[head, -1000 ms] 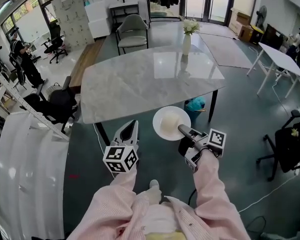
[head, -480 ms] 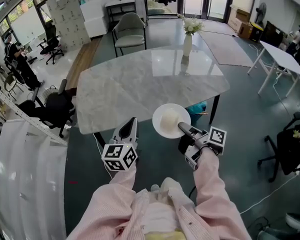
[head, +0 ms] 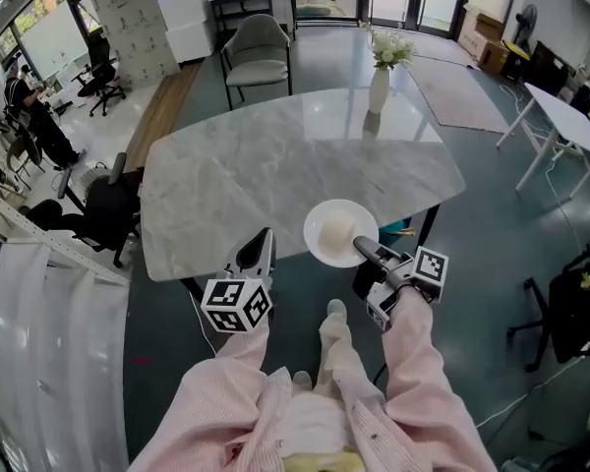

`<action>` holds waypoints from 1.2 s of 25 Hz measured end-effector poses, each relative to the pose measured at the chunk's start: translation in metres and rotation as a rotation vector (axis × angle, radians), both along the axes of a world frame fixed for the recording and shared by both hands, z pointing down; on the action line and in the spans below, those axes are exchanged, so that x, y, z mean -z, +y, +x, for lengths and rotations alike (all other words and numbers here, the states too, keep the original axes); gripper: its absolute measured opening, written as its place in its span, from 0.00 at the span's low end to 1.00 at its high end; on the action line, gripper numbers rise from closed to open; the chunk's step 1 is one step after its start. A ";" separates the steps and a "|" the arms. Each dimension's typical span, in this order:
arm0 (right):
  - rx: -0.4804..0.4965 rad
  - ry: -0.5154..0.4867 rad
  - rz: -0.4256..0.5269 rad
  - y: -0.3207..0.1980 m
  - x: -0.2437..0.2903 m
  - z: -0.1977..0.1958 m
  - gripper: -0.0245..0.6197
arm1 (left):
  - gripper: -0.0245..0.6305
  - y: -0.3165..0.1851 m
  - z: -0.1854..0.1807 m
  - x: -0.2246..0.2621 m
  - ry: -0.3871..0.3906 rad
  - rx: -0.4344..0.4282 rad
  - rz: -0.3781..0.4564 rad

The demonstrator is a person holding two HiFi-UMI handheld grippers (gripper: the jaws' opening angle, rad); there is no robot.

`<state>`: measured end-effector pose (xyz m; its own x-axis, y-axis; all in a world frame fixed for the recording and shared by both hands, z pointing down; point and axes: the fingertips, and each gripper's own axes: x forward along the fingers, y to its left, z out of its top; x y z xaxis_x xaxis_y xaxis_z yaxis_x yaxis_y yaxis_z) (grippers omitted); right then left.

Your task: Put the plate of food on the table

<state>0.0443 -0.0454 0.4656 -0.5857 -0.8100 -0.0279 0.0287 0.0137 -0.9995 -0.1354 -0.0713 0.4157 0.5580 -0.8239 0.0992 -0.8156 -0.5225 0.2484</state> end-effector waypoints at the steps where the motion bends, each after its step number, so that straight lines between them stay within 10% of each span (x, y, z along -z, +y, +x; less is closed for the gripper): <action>1: 0.004 0.002 0.000 -0.013 -0.002 0.003 0.08 | 0.03 -0.012 0.003 -0.002 -0.001 0.002 -0.002; 30: 0.143 0.107 -0.002 -0.296 -0.081 0.077 0.08 | 0.03 -0.249 0.075 -0.099 0.052 0.144 -0.292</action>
<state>0.1210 -0.3412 0.5464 -0.6944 -0.7183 0.0426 -0.0764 0.0147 -0.9970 -0.0599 -0.3203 0.5145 0.4481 -0.8359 0.3169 -0.8584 -0.3032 0.4139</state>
